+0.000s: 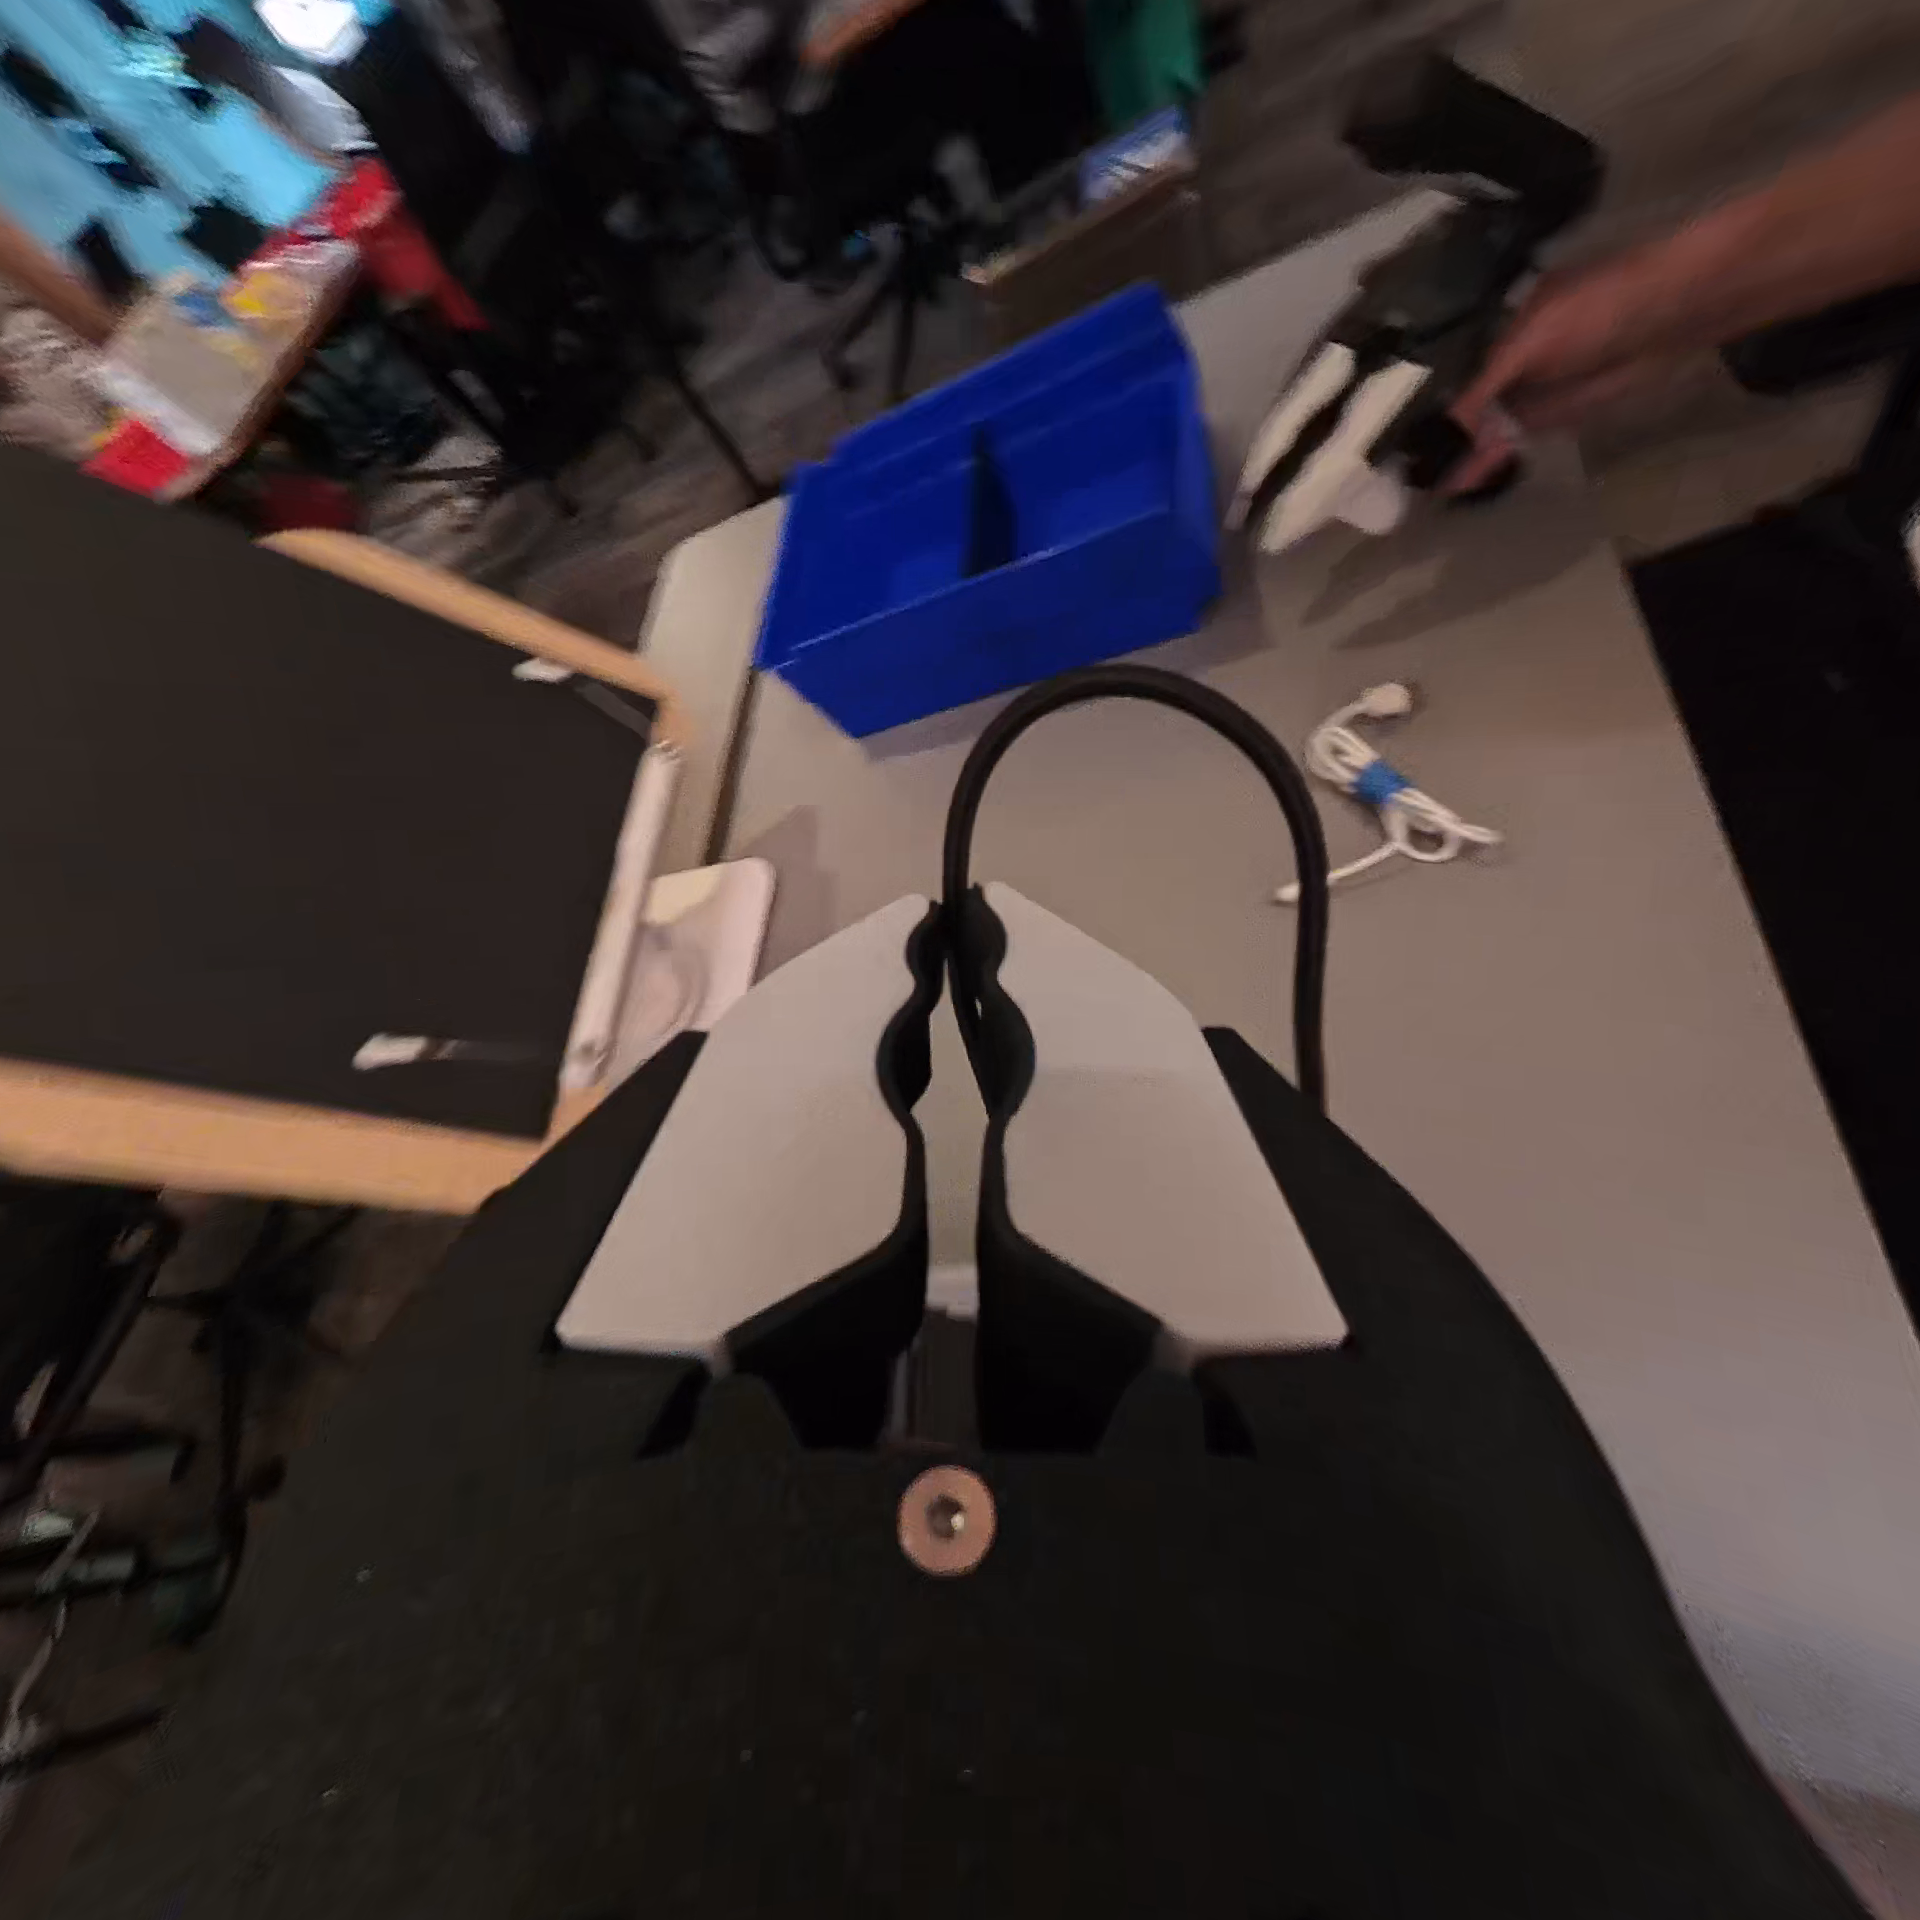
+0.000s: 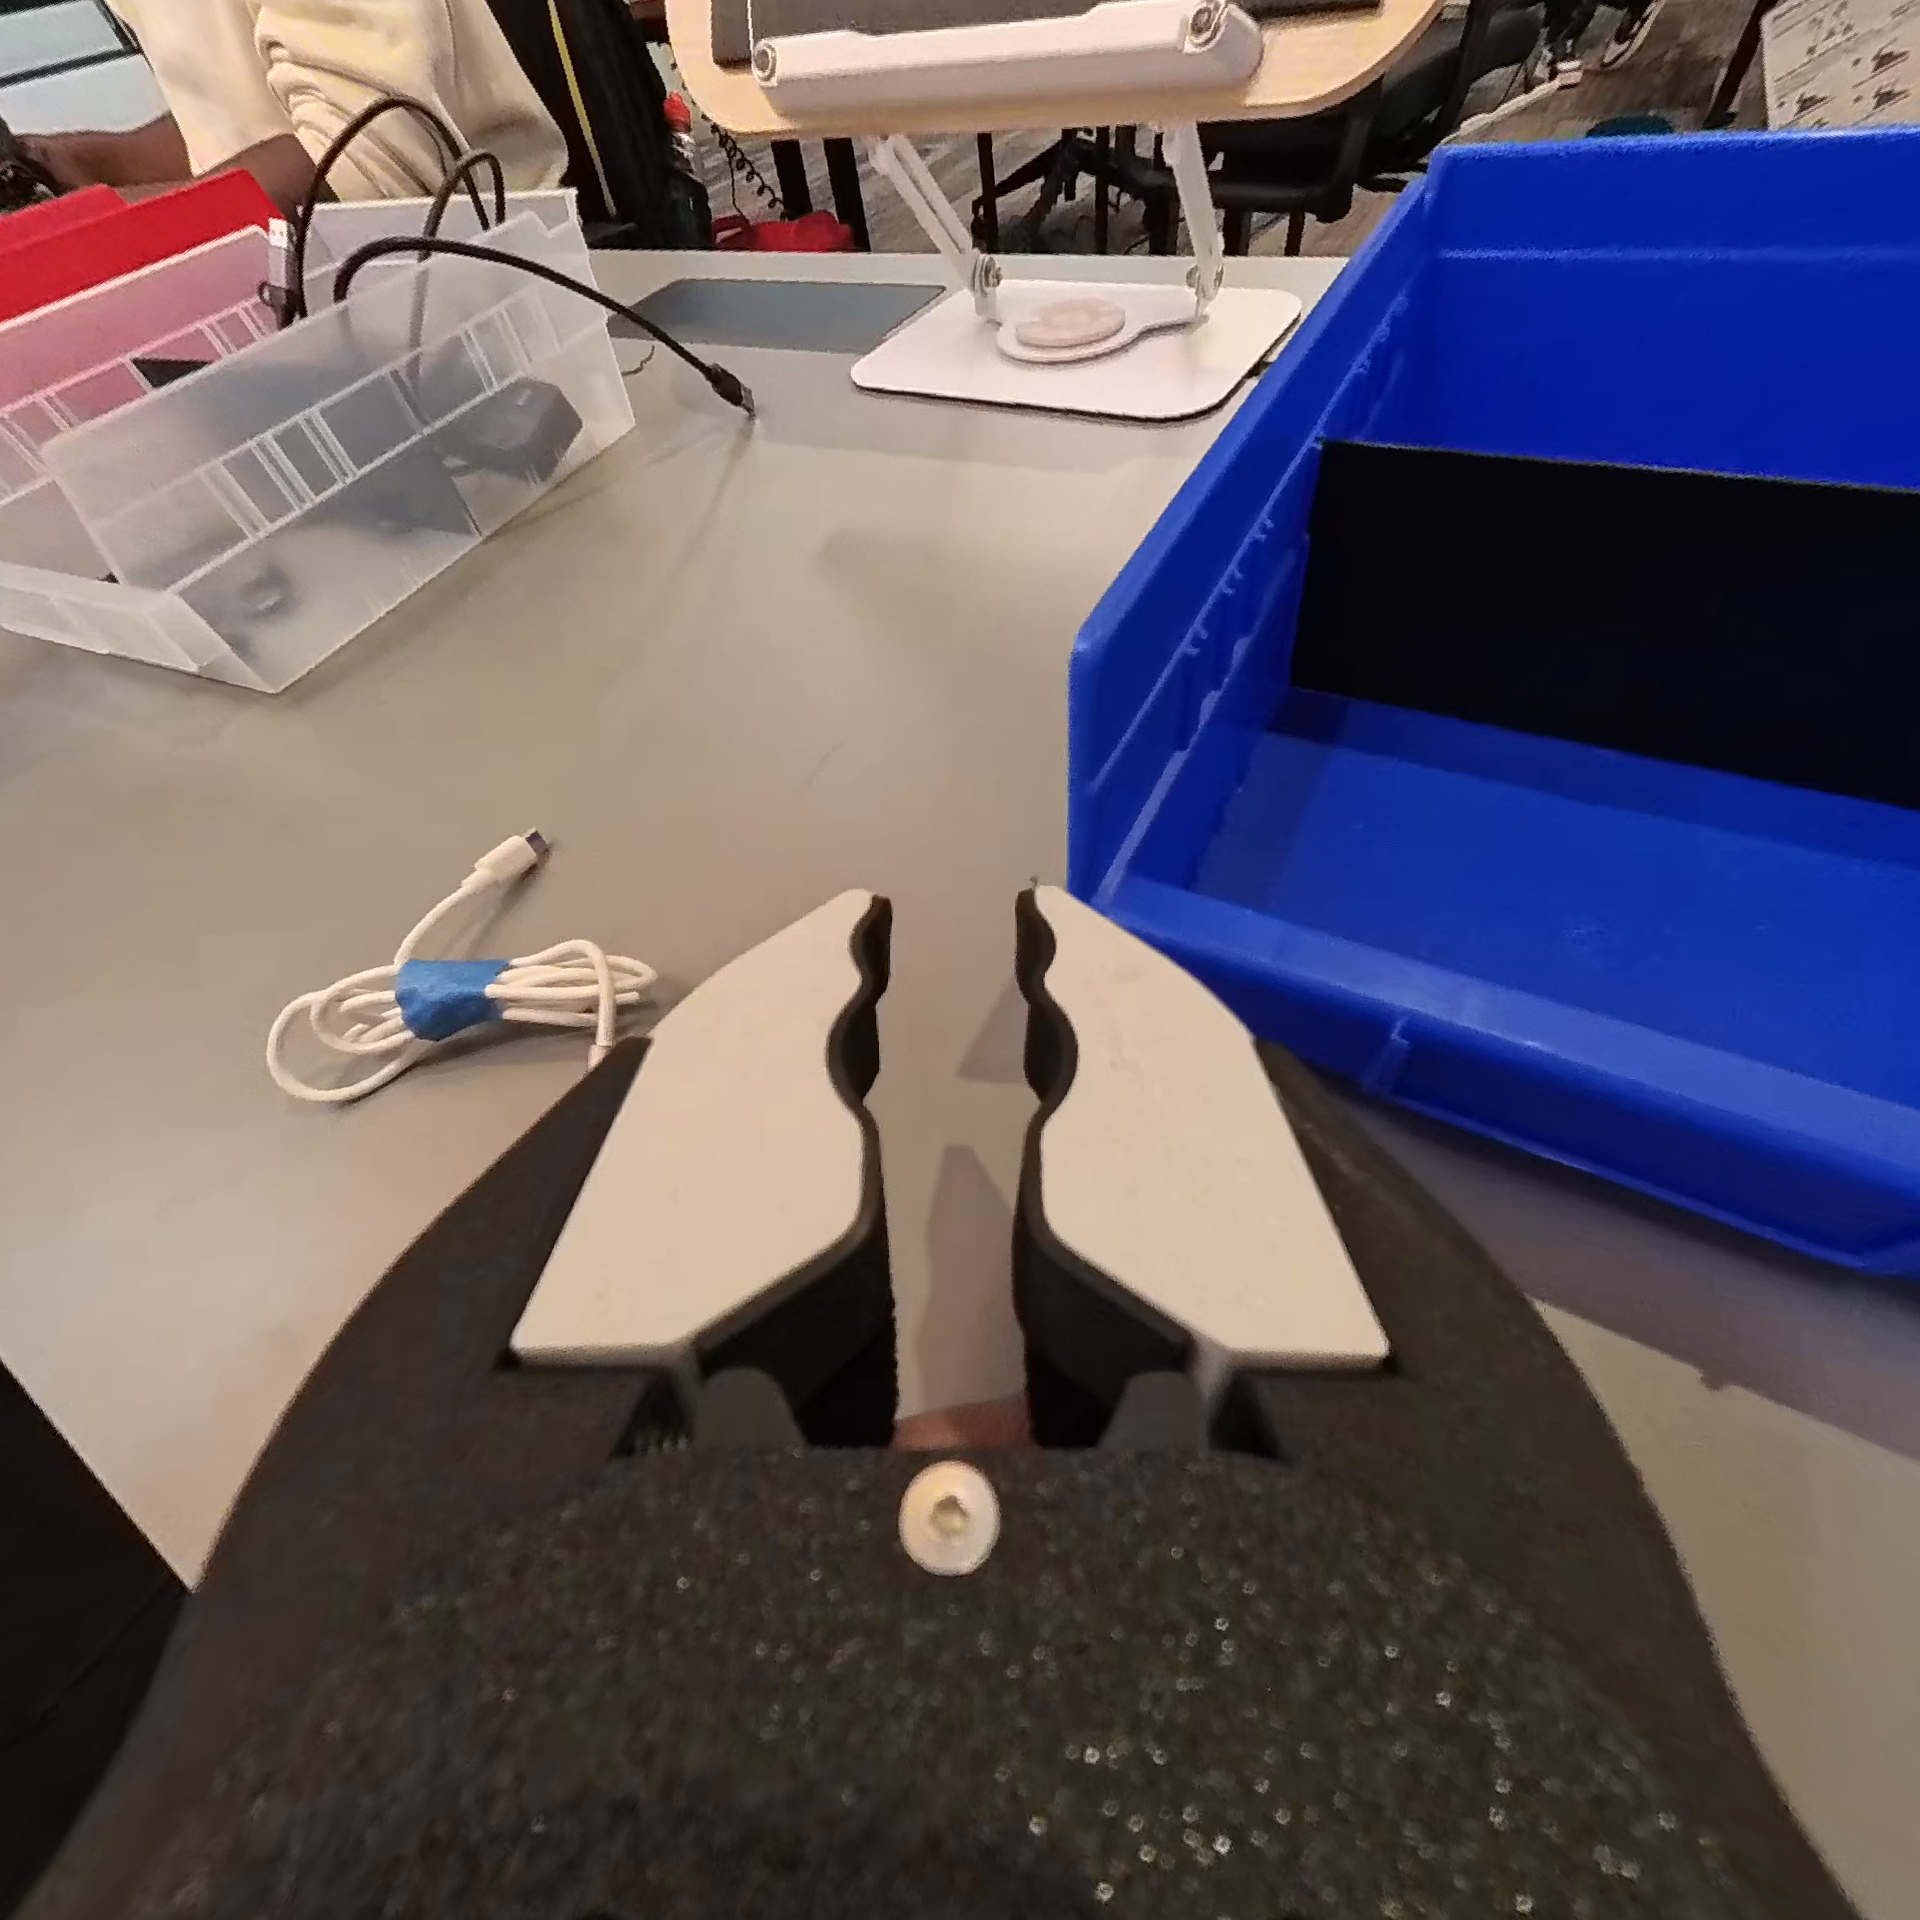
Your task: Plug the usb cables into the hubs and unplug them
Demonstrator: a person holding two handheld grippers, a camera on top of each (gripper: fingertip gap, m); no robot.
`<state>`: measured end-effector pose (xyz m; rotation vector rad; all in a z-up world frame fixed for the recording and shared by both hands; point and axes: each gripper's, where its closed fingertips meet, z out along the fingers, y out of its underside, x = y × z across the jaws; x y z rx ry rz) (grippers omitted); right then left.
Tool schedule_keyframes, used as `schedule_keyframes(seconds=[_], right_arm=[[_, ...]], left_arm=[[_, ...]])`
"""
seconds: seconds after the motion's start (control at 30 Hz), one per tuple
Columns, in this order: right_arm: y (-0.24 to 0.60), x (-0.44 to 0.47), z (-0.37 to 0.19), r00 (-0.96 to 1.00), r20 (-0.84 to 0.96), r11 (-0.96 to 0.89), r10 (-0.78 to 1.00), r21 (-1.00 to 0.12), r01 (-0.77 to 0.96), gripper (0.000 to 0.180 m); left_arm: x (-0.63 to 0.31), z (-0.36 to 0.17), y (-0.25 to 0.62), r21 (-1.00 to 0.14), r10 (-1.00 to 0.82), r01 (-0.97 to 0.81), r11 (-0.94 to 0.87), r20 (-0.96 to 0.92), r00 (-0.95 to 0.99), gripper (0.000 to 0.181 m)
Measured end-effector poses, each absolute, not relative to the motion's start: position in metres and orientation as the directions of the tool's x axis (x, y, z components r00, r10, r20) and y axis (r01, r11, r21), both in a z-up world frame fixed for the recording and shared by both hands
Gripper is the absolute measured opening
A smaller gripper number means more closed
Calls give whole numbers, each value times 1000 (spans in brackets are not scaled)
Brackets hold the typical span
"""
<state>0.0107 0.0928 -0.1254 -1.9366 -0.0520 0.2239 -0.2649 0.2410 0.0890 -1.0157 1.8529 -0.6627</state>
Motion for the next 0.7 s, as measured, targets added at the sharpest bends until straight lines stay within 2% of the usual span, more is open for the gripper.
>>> schedule_keyframes(seconds=[0.13,0.23,0.3,0.5,0.6,0.7], right_arm=[[91,15,-123,983,-128,-361,132,-930,-73,23],[90,17,-122,983,-135,-354,126,-932,-83,23],[89,20,-120,983,-139,-349,119,-933,-90,23],[83,31,-118,984,-156,-336,84,-934,-119,22],[80,37,-118,982,-175,-334,66,-931,-144,22],[75,42,-118,979,-199,-331,54,-928,-170,22]], left_arm=[[-203,31,179,-619,-744,-440,651,-405,-531,3],[-164,-31,144,-508,-654,-465,725,-298,-695,3],[-143,-70,120,-471,-590,-449,759,-207,-780,3],[-84,-144,69,-416,-433,-367,832,-73,-898,3],[-64,-155,58,-430,-450,-392,813,-37,-892,10],[-55,-142,59,-512,-514,-422,748,-44,-857,25]])
